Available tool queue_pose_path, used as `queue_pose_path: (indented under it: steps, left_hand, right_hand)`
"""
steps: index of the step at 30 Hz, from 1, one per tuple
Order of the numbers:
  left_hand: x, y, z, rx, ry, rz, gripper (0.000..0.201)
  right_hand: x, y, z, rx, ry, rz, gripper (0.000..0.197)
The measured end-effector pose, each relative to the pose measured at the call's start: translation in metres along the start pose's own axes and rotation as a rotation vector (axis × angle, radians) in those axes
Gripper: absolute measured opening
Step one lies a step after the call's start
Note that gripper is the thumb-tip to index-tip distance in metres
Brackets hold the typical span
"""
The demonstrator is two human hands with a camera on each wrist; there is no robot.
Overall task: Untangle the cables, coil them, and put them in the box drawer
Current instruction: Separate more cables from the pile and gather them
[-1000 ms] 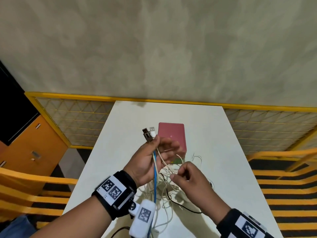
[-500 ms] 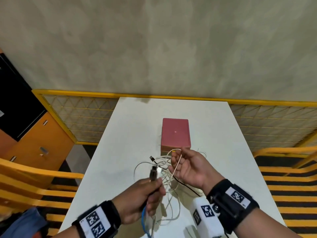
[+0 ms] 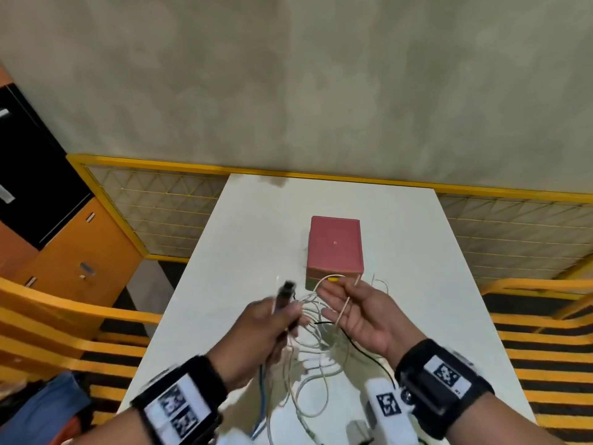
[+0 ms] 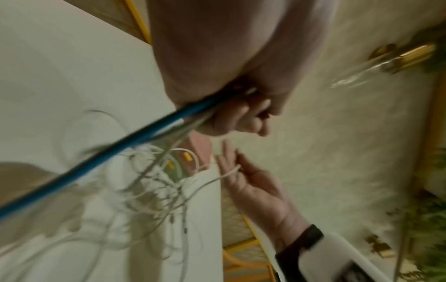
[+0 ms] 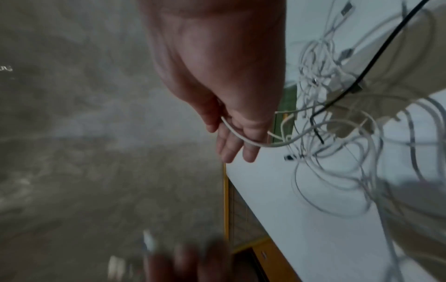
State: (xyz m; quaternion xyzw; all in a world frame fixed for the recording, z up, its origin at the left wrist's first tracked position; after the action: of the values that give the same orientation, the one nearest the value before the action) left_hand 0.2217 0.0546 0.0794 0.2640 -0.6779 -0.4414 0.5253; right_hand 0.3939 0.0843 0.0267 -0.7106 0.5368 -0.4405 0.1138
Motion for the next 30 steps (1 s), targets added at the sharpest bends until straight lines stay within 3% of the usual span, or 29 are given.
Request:
queue_pose_path:
  steps: [3,8,16,20,23,26,30]
  left_hand:
    - [-0.022,0.029,-0.031,-0.022,0.037,-0.11,0.007]
    - [-0.036,0.019,-0.039,-0.023,0.054,-0.124,0.02]
    - [0.003,-0.035,-0.034,-0.376,-0.321,0.138,0.019]
    - [0.03,-0.057,-0.019,-0.708,-0.485,0.221,0.014]
    - [0.022,-0.053,-0.001,-0.517,-0.319,0.237,0.029]
    - [-0.001,-0.033,0.018,-0.185,-0.026,0.135,0.018]
    - [-0.013,0.004,0.0,-0.056,0.046,-0.028,0.022]
  right_hand:
    - [0.013,0.016,-0.025,-0.046,-0.104,0.001,0.021]
    - [0.02,0.016,-0.032,-0.078,-0.113,-0.059,0.037]
    - [-0.001,-0.038,0.005,-0.123,0.025,-0.014,0.02]
    - [-0.008,-0.051,0.023,-0.152,0.079,0.022,0.02]
    - [-0.004,-0.05,0.021,-0.107,0.063,0.024,0.018]
    - [0.007,-0.037,0.009,-0.051,-0.002,0.013,0.018]
    - [0.023,-0.019,-0.01,-0.016,-0.079,0.002,0.02]
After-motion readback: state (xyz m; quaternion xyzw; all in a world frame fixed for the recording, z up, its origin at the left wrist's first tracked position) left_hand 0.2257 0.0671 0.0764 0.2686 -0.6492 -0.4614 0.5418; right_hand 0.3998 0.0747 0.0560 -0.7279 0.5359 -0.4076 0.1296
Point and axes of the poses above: each hand's wrist, its own x-axis away from the middle knuckle, its own z-axis out of the back of the hand, y = z × x, the point moved 8 cm from there along -x, towards the middle knuckle, and after that the axes turned 7 degrees about z, right-handed, at the moved point
